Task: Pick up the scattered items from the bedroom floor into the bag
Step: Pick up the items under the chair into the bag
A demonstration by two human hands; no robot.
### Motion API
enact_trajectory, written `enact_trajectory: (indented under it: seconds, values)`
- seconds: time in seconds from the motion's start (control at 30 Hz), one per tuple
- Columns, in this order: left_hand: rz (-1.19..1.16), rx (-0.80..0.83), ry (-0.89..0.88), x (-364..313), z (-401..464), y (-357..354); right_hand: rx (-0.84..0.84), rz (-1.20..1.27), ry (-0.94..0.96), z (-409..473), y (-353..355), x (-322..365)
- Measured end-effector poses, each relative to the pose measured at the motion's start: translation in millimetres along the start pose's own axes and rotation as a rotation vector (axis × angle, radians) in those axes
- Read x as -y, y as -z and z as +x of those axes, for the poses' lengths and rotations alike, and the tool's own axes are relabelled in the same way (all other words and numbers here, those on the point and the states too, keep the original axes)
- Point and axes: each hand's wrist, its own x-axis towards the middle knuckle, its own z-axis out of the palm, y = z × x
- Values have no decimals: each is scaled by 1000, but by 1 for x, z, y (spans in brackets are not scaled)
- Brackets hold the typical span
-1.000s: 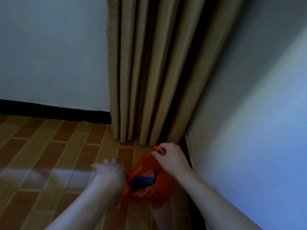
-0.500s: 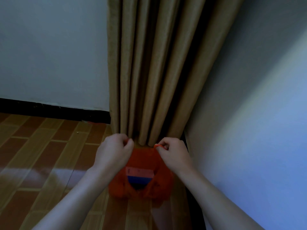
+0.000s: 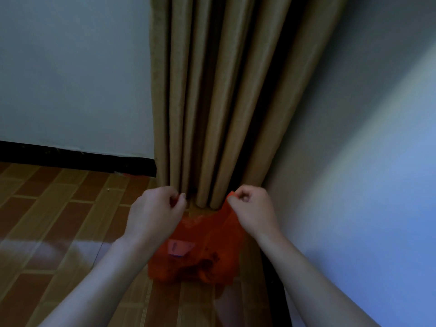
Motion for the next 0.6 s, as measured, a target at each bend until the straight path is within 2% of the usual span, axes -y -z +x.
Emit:
enact_trajectory:
  seconds: [0.33, 0.6]
  values:
    - [160, 93, 105, 18, 7, 1, 106, -218, 22, -2, -6, -8]
    - [41, 83, 167, 25, 6, 5, 66, -203, -49, 5, -13, 3]
